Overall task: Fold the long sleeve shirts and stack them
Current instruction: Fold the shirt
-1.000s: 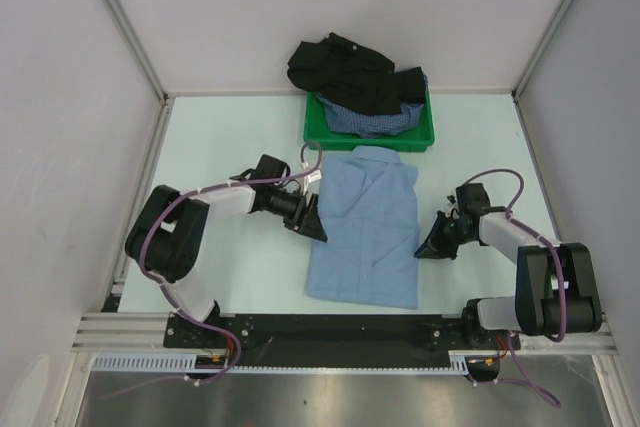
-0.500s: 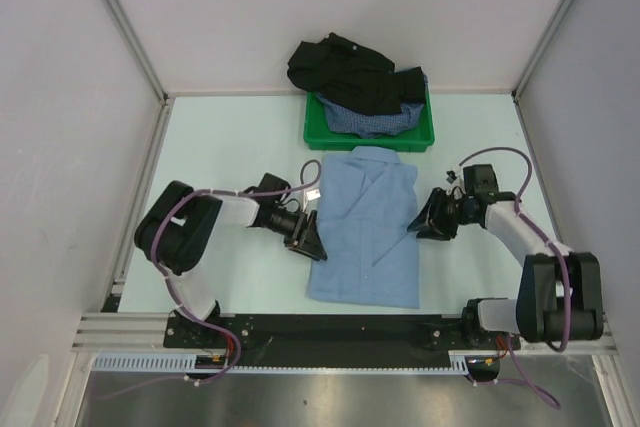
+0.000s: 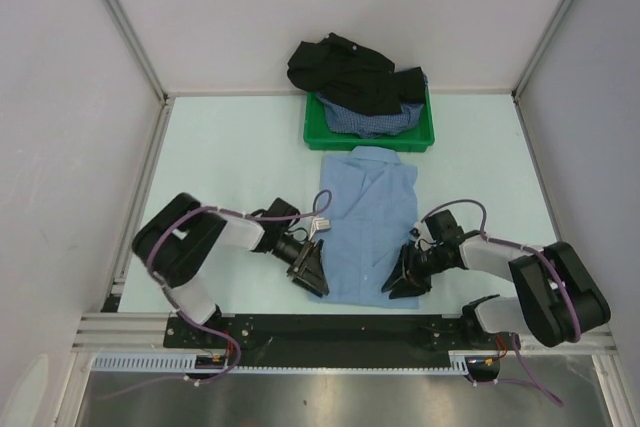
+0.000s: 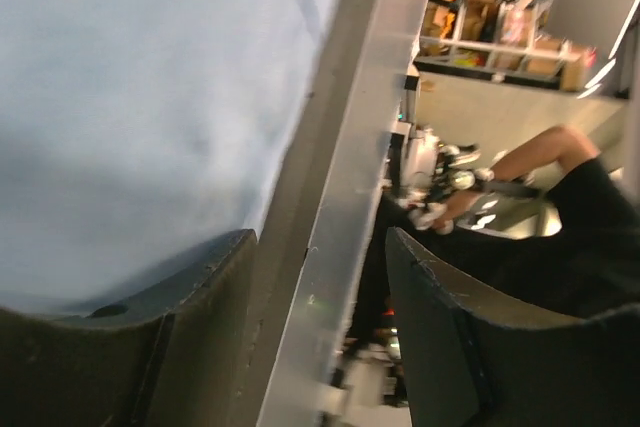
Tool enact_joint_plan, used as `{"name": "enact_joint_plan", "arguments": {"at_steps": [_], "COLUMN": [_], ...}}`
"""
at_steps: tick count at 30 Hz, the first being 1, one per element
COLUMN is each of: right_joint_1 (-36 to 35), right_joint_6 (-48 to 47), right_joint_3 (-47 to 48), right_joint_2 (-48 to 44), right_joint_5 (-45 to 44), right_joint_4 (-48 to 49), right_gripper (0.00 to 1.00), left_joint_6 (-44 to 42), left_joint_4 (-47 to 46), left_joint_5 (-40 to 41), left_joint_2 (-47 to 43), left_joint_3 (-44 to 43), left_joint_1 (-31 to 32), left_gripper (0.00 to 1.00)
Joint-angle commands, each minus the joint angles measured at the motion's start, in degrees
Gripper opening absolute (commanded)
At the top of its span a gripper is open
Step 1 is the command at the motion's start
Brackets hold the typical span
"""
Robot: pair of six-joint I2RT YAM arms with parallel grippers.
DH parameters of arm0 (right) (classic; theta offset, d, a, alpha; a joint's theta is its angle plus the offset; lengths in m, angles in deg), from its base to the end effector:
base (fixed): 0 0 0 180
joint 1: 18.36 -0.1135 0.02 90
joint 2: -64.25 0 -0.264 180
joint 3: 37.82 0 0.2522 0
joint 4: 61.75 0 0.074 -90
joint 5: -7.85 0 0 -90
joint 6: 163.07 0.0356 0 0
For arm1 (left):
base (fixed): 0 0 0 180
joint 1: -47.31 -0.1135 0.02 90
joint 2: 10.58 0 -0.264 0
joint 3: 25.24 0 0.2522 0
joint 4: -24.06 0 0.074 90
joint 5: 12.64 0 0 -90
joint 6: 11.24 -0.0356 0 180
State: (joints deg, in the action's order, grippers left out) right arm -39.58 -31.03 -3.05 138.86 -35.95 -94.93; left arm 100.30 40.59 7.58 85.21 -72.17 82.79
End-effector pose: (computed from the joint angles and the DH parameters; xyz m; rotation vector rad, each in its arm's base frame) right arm 0.1514 0.0864 0.1121 -0.3198 -2.6950 -1.1957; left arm 0.1830 -0.1714 0.1078 -0.6403 -2.2903 1.6855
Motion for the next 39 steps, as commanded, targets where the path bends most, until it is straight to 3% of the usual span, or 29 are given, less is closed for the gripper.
{"name": "enact_joint_plan", "arguments": {"at_steps": [1,3,6,8,12,14,16,17,20,21,24,27,31,39], "right_joint_1": [1.3,2.1,6.2,6.9,3.1,1.9,2.1,1.9,1.3,0.9,0.5,0.0,0.3,2.1], "right_joint_6": [5.7,4.5,1.1,-1.1,-4.4,-7.4,-9.6,-12.9,-20.5,-22.5,-27.4,-31.7,-35.1,-36.6], "right_joint_3": [-0.3,-0.4,0.1,3.0,12.2,15.4,18.6,19.4,24.1,26.9,30.4,35.2,37.6,37.2], "right_joint_2": [4.3,5.5,5.5,4.1,-2.0,-4.9,-6.3,-5.4,3.1,8.2,14.9,23.5,32.8,38.0], "right_joint_5": [-1.5,-4.8,-7.2,-3.2,5.0,4.1,2.2,1.6,2.6,2.6,4.2,5.9,7.4,7.0], "right_joint_4": [4.5,-0.5,-4.7,-6.4,-6.4,-3.9,-2.0,0.1,1.6,1.1,2.0,-0.6,-1.2,2.1], "right_gripper": [0.38,0.34,0.33,0.30,0.24,0.26,0.29,0.30,0.28,0.27,0.22,0.17,0.15,0.14], "left_joint_6": [3.9,-0.8,-4.0,-5.4,-16.5,-23.7,-34.9,-38.8,-47.4,-50.6,-53.1,-51.0,-50.8,-49.8], "left_joint_4": [-2.4,5.7,8.1,9.2,16.7,25.4,31.0,32.7,26.0,23.9,18.2,16.0,8.8,1.5], "left_joint_5": [0.3,3.9,4.5,2.9,2.4,11.8,20.5,30.5,49.0,53.3,65.2,72.8,77.1,81.2], "left_joint_2": [10.5,13.9,14.1,6.1,-11.6,-18.4,-21.6,-25.3,-31.5,-34.1,-32.8,-26.5,-21.1,-14.3], "left_joint_3": [-1.1,-3.8,-5.8,-5.6,-10.3,-16.6,-19.5,-19.1,-11.2,-9.0,-4.8,-5.8,-6.1,-5.2], "left_joint_1": [-0.9,-2.1,-6.8,-8.8,-8.7,-6.4,0.1,3.4,16.3,23.5,34.6,40.5,44.7,52.3], "left_gripper": [0.61,0.61,0.60,0.61,0.63,0.63,0.62,0.61,0.60,0.60,0.60,0.58,0.57,0.53]}}
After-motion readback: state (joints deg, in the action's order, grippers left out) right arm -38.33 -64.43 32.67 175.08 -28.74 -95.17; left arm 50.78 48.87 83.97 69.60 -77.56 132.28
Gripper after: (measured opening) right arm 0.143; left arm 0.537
